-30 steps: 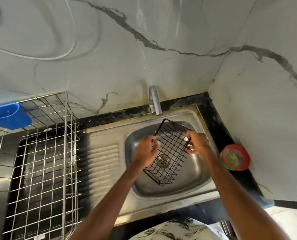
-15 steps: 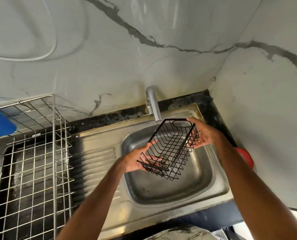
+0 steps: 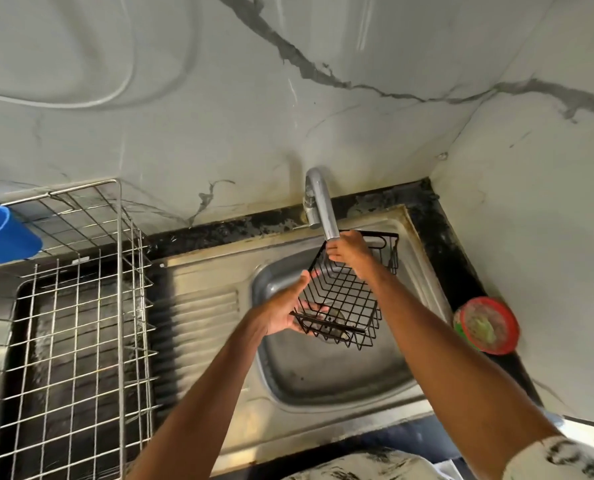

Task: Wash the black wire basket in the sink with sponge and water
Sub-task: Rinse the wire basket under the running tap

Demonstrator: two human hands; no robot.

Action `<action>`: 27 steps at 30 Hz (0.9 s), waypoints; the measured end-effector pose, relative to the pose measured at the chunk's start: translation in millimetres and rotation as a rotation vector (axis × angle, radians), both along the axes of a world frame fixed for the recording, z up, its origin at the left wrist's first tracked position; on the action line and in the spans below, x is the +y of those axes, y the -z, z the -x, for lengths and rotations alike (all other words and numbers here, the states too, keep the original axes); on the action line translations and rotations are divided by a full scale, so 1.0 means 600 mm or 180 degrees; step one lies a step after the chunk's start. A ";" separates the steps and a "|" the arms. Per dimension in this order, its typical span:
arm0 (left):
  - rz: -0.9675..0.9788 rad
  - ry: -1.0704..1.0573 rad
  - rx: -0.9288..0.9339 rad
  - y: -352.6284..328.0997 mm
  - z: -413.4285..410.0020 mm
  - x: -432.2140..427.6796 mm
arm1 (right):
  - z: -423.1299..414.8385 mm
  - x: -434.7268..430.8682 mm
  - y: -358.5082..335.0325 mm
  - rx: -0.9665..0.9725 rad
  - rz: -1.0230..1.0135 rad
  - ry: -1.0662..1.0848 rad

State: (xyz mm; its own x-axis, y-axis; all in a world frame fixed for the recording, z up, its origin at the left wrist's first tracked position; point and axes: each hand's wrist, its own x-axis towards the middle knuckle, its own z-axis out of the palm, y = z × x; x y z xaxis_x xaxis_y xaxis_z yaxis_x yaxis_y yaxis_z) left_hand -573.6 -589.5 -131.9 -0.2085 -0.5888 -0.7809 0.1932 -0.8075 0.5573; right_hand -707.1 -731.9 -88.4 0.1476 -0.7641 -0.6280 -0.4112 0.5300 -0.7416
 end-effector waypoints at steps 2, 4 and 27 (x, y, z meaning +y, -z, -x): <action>-0.0011 0.0032 0.0018 -0.002 0.000 -0.008 | -0.010 -0.013 0.009 0.0239 -0.0057 0.0104; -0.0015 0.0024 0.0007 0.000 0.003 -0.014 | -0.023 -0.002 0.009 0.0764 0.0259 -0.0241; 0.0026 -0.0139 -0.0621 -0.025 0.073 0.054 | -0.089 0.109 0.041 0.0203 -0.0300 -0.0610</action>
State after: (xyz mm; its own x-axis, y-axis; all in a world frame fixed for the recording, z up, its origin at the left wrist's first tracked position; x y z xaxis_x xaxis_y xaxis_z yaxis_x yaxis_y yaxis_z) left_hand -617.4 -557.3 -116.9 -0.0277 -0.6005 -0.7991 0.1157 -0.7960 0.5942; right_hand -653.8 -666.3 -112.9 0.2422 -0.6635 -0.7079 -0.5555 0.5033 -0.6618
